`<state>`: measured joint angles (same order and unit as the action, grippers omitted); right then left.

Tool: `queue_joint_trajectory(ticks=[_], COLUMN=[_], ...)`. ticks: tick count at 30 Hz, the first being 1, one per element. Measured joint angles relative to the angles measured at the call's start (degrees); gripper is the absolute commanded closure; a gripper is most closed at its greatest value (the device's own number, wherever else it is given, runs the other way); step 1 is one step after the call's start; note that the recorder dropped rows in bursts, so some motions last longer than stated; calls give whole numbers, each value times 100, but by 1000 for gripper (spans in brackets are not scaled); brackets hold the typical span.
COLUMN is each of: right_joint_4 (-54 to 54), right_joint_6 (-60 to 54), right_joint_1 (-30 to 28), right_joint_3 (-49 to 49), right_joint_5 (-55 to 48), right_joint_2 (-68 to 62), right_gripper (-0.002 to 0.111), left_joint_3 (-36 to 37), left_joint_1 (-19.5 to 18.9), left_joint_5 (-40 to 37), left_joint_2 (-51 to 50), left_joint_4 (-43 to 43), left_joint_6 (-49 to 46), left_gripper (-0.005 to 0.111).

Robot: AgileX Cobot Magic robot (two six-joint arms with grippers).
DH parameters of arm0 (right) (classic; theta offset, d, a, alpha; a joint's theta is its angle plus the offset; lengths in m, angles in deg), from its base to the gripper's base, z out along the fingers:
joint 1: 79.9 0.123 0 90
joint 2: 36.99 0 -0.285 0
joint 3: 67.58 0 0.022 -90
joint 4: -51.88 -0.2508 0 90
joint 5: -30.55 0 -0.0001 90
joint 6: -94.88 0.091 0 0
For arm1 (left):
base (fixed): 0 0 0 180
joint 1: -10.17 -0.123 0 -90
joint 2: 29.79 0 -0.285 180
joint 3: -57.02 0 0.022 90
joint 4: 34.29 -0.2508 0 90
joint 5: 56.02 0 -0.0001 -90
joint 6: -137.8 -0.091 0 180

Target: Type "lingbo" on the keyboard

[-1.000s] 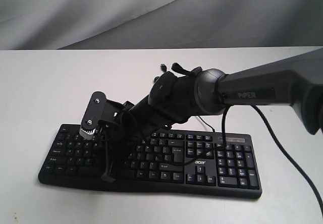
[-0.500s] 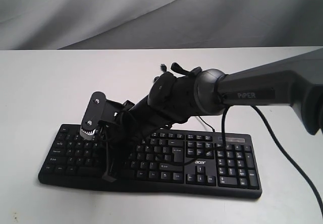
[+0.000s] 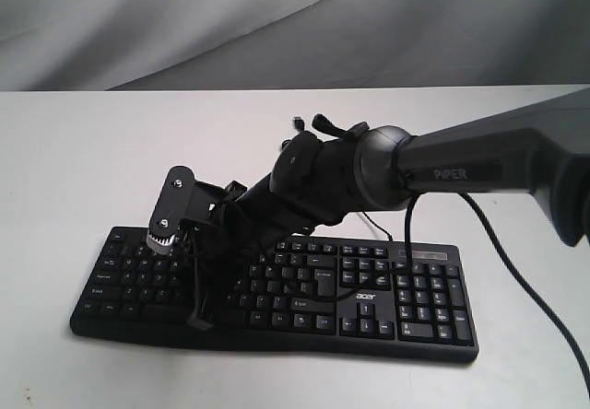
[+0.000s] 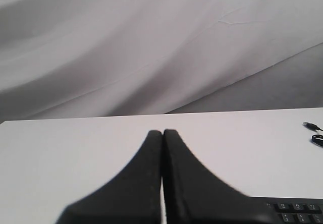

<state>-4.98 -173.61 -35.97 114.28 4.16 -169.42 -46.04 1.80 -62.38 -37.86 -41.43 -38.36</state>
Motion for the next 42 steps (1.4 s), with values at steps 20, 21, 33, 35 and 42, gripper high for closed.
queue_joint_trajectory(ticks=[20,21,33,35,42], right_joint_4=[350,362,496,496,507], right_joint_6=[0,0,18,18,27], right_joint_1=[0,0,0,0,0], right_joint_3=[36,36,11,3,3], right_joint_5=[-521,-567,-622,-622,-601], right_joint_2=[139,139,139,139,105], right_gripper=[108,108,108,108,108], left_joint_3=[0,0,0,0,0], left_joint_1=[0,0,0,0,0], left_joint_5=[0,0,0,0,0], left_joint_2=[0,0,0,0,0], left_joint_4=[0,0,0,0,0], left_joint_6=[0,0,0,0,0], left_gripper=[106,106,106,106,106])
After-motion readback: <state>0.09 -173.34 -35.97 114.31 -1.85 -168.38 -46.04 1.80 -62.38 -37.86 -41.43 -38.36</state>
